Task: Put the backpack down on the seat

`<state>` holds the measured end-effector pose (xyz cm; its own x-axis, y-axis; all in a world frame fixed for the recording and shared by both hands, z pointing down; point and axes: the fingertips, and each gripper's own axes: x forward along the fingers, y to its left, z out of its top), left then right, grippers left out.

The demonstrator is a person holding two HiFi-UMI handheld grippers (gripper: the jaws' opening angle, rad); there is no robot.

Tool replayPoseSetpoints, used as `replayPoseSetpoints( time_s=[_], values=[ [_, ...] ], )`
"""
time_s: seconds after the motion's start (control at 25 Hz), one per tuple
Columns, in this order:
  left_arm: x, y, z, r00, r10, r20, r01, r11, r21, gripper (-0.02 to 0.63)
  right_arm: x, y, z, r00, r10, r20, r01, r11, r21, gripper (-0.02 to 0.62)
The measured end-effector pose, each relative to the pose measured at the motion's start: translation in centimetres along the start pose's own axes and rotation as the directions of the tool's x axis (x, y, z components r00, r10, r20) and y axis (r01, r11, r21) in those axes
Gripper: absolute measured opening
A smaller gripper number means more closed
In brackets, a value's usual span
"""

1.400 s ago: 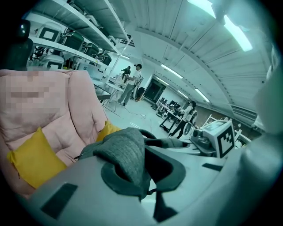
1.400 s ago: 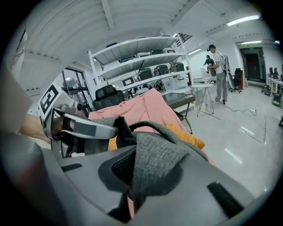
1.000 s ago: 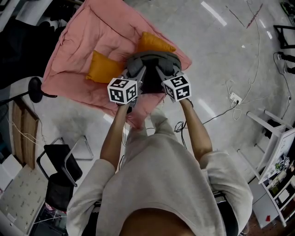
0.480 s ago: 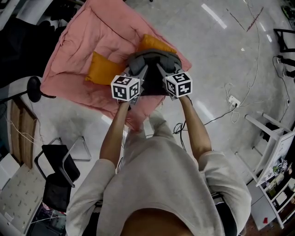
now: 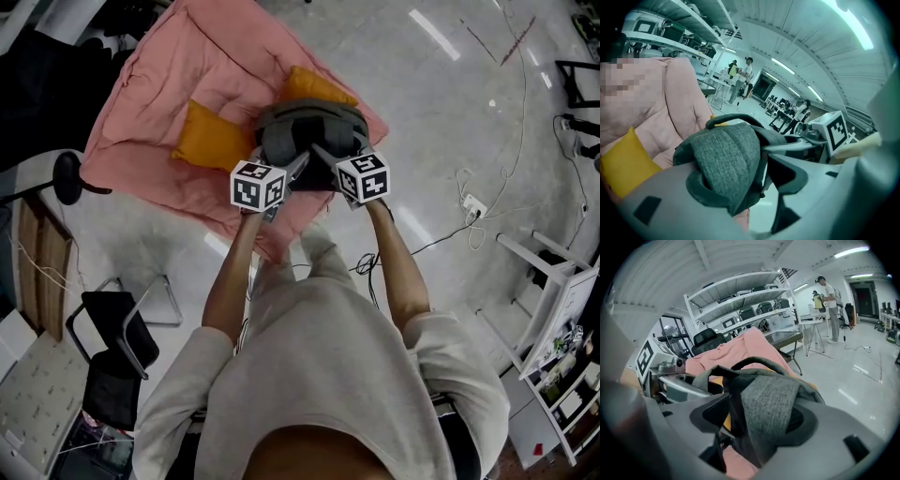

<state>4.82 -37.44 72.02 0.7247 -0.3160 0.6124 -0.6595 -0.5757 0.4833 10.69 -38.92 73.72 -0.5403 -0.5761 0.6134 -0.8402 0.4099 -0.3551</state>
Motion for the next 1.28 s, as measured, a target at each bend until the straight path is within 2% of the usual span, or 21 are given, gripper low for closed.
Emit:
replayPoseSetpoints(
  time_s=[0.2,0.32,0.48,0.64,0.88,1.16,1.28],
  values=[
    [-0.6,0.3,-2.6,0.999,0.05,-0.016,-0.05,0.999,0.003,0.284,-0.3,0.4,-1.3,1.0,-0.017,0.002,0.017,0.999,-0.032,0.393],
    [-1.1,0.4,-3.6,0.997,0.074,-0.026,-0.074,0.997,0.008,0.296,-0.9,0.4,-2.0,0.999,-0.041,0.007,0.041,0.999,-0.028,0.417],
    [-2.2,0.3,-4.8,0.996,0.084,-0.037,-0.083,0.996,0.008,0.296,-2.2,0.4,-2.7,0.997,-0.072,0.011,0.072,0.997,-0.035,0.419],
    [-3.4,-0.2,-6.1,0.994,0.09,-0.054,-0.089,0.996,0.022,0.296,-3.9,0.5,-2.6,0.995,-0.09,0.032,0.092,0.995,-0.044,0.405],
    [-5.9,-0.8,-6.7,0.993,0.114,-0.03,-0.112,0.993,0.045,0.296,-6.2,2.0,-1.9,0.991,-0.11,0.07,0.115,0.991,-0.068,0.386],
    [-9.8,-2.8,-4.7,0.987,0.143,0.067,-0.149,0.984,0.095,0.295,-9.5,4.5,-1.2,0.985,-0.129,0.113,0.14,0.985,-0.103,0.32],
    [-10.8,-4.0,-3.7,0.987,0.129,0.099,-0.14,0.984,0.113,0.295,-10.8,5.3,-0.9,0.979,-0.158,0.133,0.173,0.979,-0.108,0.258]
  ],
)
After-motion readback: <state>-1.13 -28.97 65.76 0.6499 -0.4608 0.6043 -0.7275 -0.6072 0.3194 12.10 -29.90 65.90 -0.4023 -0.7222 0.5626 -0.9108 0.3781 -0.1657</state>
